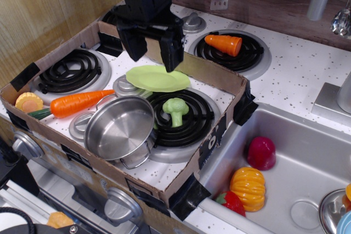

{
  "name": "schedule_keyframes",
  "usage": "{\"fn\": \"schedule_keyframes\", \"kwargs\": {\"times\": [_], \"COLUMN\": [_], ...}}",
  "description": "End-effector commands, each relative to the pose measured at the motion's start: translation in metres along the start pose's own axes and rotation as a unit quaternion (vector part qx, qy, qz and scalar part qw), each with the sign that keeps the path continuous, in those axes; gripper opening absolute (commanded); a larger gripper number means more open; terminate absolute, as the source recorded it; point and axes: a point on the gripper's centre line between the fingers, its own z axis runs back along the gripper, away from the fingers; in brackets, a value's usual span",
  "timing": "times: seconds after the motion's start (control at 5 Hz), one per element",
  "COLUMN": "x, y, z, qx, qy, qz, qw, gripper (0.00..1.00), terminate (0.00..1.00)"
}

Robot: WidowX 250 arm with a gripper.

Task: Put carrot on plate

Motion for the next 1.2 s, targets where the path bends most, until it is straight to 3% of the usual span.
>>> {"fn": "schedule_keyframes", "kwargs": {"times": [0.0,0.2,0.6,1.0], "x": [-0.003,-0.009,-0.034,-0.068], "y": [0.027,0.040,0.078,0.107], "z": [0.035,0.048,0.032,0.032], "qx": [0.015,0.028,0.045,0.095], "qy": [-0.052,-0.049,-0.047,-0.048], "qz": [-0.086,-0.109,-0.189,-0.198], "qw": [0.9948,0.9925,0.9799,0.9745], "gripper": [1.00,1.00,1.00,1.00], "terminate": [0.00,0.00,0.00,0.00]}}
